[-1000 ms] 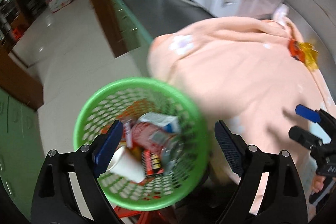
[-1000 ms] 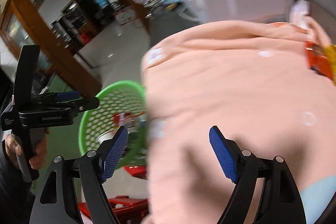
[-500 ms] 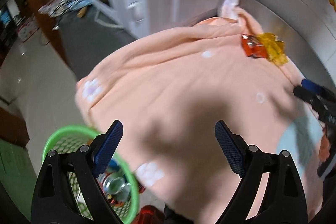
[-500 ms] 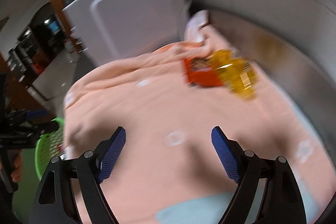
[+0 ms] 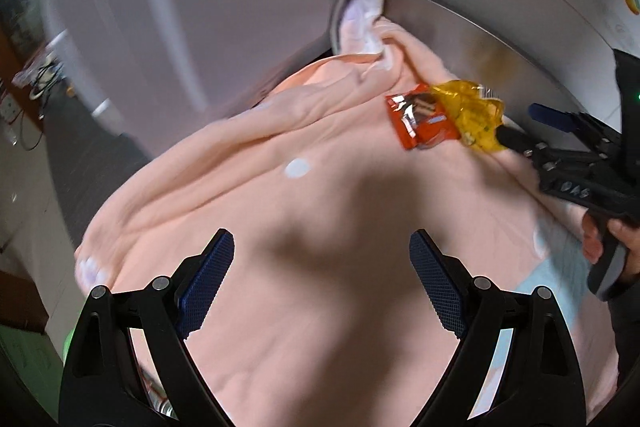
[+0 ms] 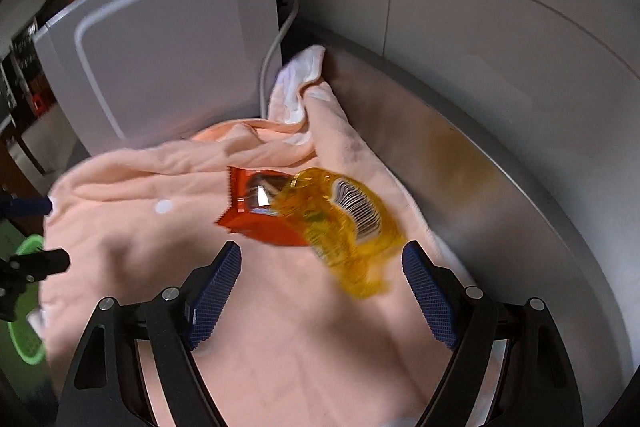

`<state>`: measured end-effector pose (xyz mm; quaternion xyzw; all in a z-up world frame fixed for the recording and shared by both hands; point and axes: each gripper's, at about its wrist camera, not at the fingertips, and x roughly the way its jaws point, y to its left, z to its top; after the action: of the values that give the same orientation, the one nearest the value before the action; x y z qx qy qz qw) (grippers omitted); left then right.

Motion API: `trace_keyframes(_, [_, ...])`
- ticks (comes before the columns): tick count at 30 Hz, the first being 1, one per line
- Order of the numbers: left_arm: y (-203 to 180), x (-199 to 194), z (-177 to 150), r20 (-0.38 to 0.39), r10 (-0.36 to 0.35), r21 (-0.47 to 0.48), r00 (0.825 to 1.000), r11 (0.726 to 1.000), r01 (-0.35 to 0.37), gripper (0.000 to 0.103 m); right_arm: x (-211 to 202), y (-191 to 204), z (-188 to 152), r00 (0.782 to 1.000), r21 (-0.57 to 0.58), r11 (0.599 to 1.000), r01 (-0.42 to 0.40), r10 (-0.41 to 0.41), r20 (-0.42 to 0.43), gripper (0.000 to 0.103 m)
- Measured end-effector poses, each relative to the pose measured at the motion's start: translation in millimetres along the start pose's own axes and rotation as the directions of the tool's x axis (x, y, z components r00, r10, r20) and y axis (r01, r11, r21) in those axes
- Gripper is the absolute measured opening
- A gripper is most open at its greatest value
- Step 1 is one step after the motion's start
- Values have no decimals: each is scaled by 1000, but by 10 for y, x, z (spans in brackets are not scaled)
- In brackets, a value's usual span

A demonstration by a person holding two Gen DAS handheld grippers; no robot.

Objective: Collect trash
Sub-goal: 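Move both open grippers back over the wrapper and yellow bag on the towel, then grasp the yellow plastic bag with the right gripper while the left gripper grasps the orange wrapper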

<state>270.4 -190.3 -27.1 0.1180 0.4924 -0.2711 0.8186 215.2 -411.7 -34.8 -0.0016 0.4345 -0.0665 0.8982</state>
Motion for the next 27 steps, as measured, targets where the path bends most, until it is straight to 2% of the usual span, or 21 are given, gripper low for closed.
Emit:
trace_keyframes(6, [-180, 216, 261, -14, -10, 41, 1000, 999, 10, 88, 329, -59, 10, 998, -29, 1000, 6, -8, -58, 72])
trace_keyframes(11, [-300, 282, 388, -2, -20, 101, 1000, 995, 20, 88, 446, -58, -30, 996, -54, 998, 38, -42, -83, 54])
trace_keyframes(14, [-381, 299, 448, 20, -20, 169, 1000, 985, 16, 88, 438, -68, -58, 995, -48, 998, 45, -49, -82, 44])
trace_keyframes(17, [-456, 318, 509, 37, -29, 231, 999, 973, 20, 88, 378, -76, -101, 996, -30, 999, 42, -44, -74, 40])
trace_keyframes(27, [-785, 549, 730, 43, -70, 408, 997, 912, 47, 88, -17, -243, -441, 998, 115, 993, 4, 4, -68, 37])
